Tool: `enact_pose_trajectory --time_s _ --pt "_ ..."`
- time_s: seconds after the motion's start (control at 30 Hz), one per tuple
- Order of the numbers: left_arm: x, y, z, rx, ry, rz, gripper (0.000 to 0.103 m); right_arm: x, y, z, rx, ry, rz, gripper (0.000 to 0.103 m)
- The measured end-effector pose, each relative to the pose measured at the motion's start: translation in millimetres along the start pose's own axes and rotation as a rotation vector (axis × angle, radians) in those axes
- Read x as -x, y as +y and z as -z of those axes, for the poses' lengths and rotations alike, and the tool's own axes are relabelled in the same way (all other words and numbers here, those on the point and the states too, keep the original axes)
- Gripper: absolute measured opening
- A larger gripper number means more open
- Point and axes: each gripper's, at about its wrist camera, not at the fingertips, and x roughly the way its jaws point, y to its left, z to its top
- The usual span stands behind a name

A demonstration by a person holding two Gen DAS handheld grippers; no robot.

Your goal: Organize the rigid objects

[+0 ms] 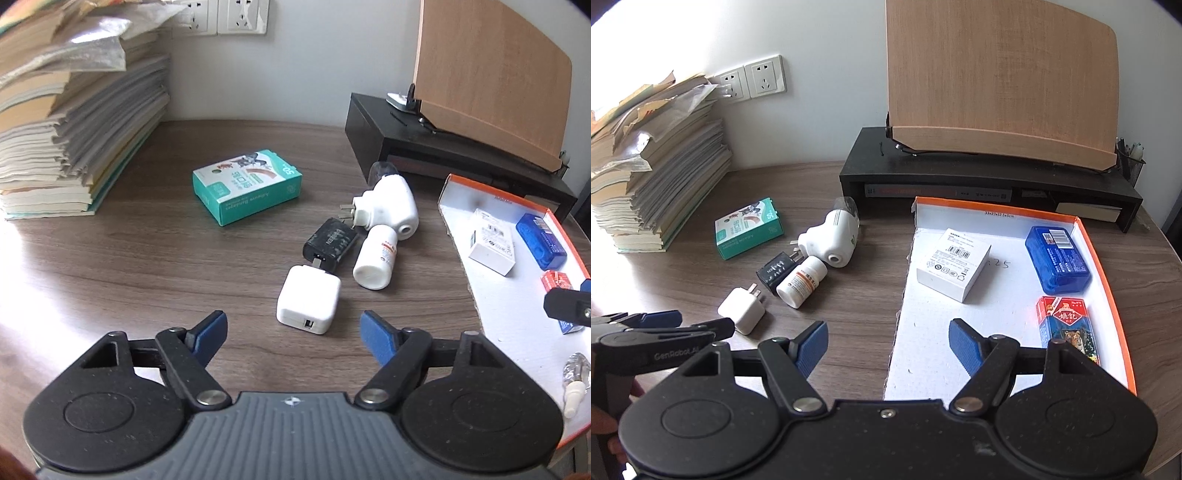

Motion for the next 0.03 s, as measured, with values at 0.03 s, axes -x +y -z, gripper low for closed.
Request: enact_pose_trajectory --time_s 0.03 --pt "-3.8 -0.2 -1.0 -0.009 -0.003 0.0 0.081 -2.0 0.2 0.2 -0.004 0.004 -0.001 0.086"
